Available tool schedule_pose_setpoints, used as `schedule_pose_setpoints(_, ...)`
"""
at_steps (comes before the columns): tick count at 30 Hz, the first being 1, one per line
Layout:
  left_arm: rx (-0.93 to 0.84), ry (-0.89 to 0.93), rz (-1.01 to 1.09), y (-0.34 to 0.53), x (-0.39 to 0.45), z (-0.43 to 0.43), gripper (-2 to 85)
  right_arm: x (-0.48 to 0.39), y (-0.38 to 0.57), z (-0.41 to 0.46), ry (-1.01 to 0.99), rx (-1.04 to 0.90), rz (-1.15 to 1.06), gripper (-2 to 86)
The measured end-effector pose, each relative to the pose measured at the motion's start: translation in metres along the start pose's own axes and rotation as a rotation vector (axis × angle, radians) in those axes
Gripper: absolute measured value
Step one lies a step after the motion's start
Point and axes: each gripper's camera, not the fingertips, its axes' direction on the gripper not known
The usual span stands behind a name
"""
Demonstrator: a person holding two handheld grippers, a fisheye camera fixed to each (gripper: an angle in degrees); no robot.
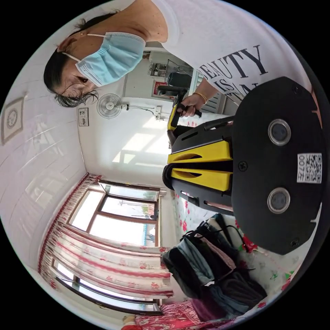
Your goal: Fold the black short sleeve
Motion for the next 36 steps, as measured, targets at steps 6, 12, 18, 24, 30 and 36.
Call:
schedule_pose_setpoints(6,-0.045,-0.121,0.161,-0.048,-0.005,0.022,0.8,0.001,-0.047,-0.003,0.143,0.099,-0.178,2.3)
schedule_pose_setpoints(12,-0.460,-0.219,-0.279,-0.009,-0.188,0.160,8.6,0.091,-0.051,0.161,0.232,-0.269,-0.005,5.3)
schedule_pose_setpoints(18,-0.625,-0.466,-0.430,0.158,-0.250,0.164,12.5,0.160,0.125,0.223,0.236,-0.637,0.340,6.2)
schedule_pose_setpoints(24,-0.909,-0.348,-0.844,0.357,-0.278,0.163,12.5,0.179,0.269,0.251,0.147,-0.944,0.597,7.8)
schedule_pose_setpoints(30,-1.015,-0.260,-0.770,0.402,-0.291,0.230,13.2,0.195,0.296,0.332,0.095,-1.090,0.563,8.2)
schedule_pose_setpoints(36,-1.123,-0.295,-0.734,0.412,-0.345,0.257,0.2,0.207,0.300,0.397,0.131,-1.252,0.343,1.8)
